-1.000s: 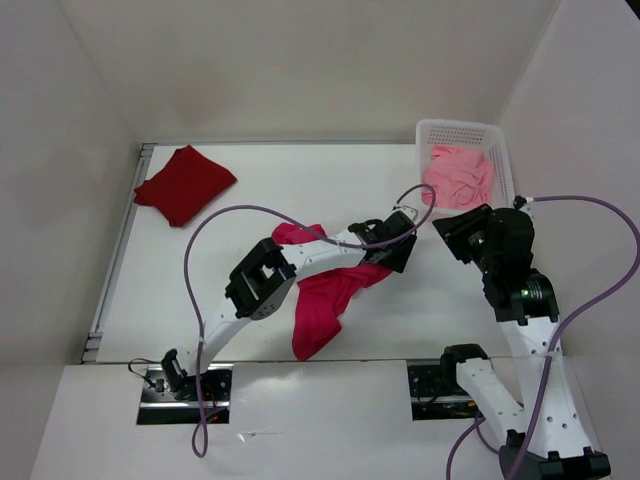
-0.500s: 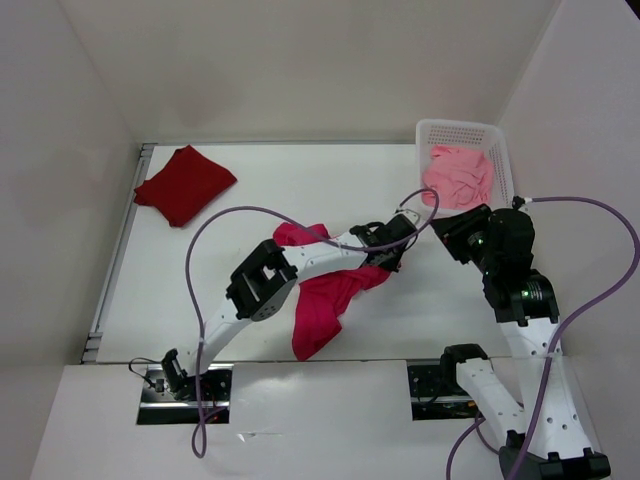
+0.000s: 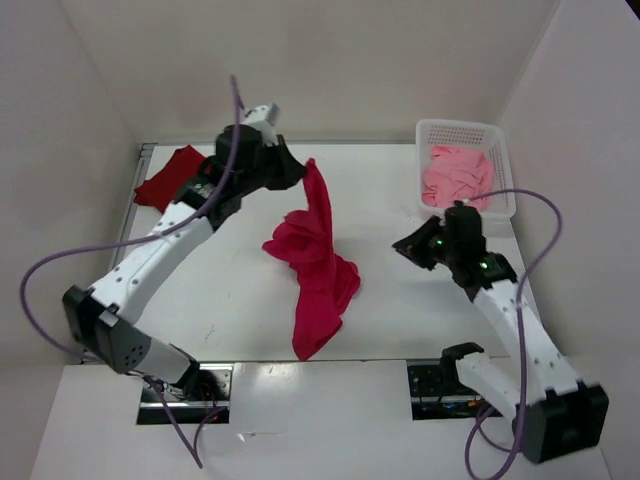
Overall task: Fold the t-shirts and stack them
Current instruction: Flatten out the tshirt
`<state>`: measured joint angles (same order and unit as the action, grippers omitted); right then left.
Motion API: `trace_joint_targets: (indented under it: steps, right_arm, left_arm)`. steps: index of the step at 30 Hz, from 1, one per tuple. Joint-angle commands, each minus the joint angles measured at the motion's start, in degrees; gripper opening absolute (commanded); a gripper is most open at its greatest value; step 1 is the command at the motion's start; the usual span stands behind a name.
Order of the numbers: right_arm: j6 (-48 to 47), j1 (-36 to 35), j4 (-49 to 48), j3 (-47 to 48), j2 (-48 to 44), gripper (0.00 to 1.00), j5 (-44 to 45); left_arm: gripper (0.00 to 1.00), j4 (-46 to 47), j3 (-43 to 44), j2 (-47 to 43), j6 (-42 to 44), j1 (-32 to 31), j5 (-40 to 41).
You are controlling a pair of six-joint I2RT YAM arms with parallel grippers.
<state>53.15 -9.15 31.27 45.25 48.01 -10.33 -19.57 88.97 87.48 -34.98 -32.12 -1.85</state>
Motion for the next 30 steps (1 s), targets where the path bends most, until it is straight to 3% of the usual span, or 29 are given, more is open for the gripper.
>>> trace_joint_targets:
  steps: [1,5,6,7,8,11,13,18,26,27,28,30]
  right_arm:
    - [-2.69,-8.76,-7.0,-0.17,7.7,0.21,-3.57]
    - [-2.17,-19.04,-9.9,2.38,20.41,0.21,-1.98]
    - [-1.12,-21.24,-10.78,2.38,22.2,0.26,-0.5]
    - [-0.5,-24.83,-12.35,1.77,23.78,0.41,0.65]
    - [0.28,-25.82,-13.15,1.16,25.02,0.47,2.66]
    - [2.22,-26.45,-15.18,-0.96,26.43,0.63,5.74]
    - [1.27,-25.93,-14.66,-1.65,27.22,0.66,10.5]
    - [0.03,-23.72,-16.66,-1.66,33.19,0.66,9.98]
    - [0.03,-23.72,-18.08,-0.87,39.52,0.64,10.94]
    - [0.03,-23.72,-18.08,0.09,40.23,0.6,10.94]
    - [0.03,-23.72,-18.69,0.71,40.84,0.43,10.94]
    - [0.03,-23.72,-20.01,1.5,40.85,0.25,11.47]
  left_arm:
    - [0.07,-2.39,-6.68,-5.29,-1.05,3.88,-6.5]
    - [0.07,-3.54,-12.4,-11.27,-1.05,10.93,-10.02]
    - [0.07,-3.54,-14.16,-12.59,-1.05,11.81,-10.02]
    - [0.07,-4.06,-14.87,-13.12,-1.05,12.51,-10.71]
    - [0.07,-4.07,-15.57,-13.13,-0.53,13.13,-10.72]
    - [0.07,-4.59,-17.95,-15.32,-0.53,14.71,-11.24]
    - [0.07,-5.29,-19.18,-17.34,-0.53,15.94,-11.25]
    - [0.06,-6.61,-23.57,-20.5,0.61,21.3,-13.44]
    - [0.06,-7.76,-24.19,-22.88,1.14,23.15,-14.06]
    - [0.06,-8.28,-24.19,-23.49,1.14,23.15,-14.84]
    - [0.06,-8.29,-24.19,-23.5,1.14,23.15,-15.46]
    - [0.05,-8.29,-24.19,-24.03,0.62,23.15,-15.47]
